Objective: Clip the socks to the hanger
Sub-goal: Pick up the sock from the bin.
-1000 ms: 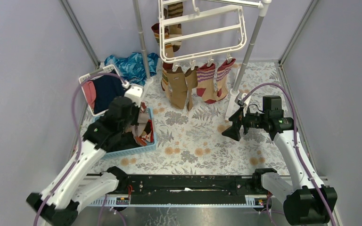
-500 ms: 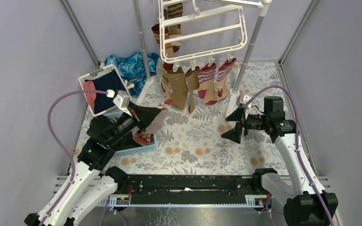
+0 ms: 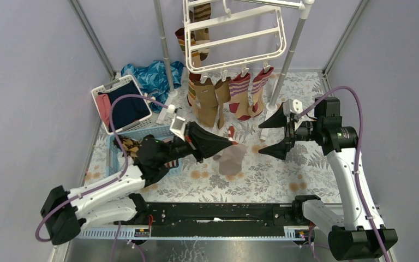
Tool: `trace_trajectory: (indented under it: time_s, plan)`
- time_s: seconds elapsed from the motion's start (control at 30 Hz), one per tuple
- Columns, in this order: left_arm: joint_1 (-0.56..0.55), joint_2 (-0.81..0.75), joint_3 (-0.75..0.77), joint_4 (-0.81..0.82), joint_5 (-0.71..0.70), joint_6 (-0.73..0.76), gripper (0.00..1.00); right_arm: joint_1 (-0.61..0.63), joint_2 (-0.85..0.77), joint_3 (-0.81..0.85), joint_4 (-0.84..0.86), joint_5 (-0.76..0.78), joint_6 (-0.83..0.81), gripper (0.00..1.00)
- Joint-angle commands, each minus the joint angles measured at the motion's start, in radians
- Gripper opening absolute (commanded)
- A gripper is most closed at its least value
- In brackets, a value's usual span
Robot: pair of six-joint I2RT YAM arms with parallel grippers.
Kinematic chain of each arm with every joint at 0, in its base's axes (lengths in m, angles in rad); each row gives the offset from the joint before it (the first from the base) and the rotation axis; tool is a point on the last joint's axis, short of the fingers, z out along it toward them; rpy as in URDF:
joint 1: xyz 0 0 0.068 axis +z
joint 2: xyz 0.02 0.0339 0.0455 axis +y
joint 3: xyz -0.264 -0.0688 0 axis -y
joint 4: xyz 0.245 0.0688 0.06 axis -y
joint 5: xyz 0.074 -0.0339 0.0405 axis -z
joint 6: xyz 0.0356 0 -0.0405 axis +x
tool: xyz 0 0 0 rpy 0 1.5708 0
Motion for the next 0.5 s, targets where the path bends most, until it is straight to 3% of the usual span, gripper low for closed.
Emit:
trace_trajectory:
  time_s: [0.0,0.27,0.4,0.47]
  plan:
    - [-0.091,0.107,0.045,0.191,-0.142,0.138,0.00,0.007,-0.004,0.035,0.027,-0.019,0.117,1.00]
    - [-0.132,0.229,0.056,0.312,-0.183,0.138,0.00,0.006,-0.024,-0.026,0.087,-0.137,0.187,1.00]
    - [-0.132,0.245,0.057,0.357,-0.081,0.165,0.00,0.007,-0.026,-0.086,0.220,-0.185,0.329,1.00]
    - [-0.132,0.229,0.063,0.283,-0.005,0.253,0.00,0.006,-0.026,-0.111,0.262,-0.217,0.383,1.00]
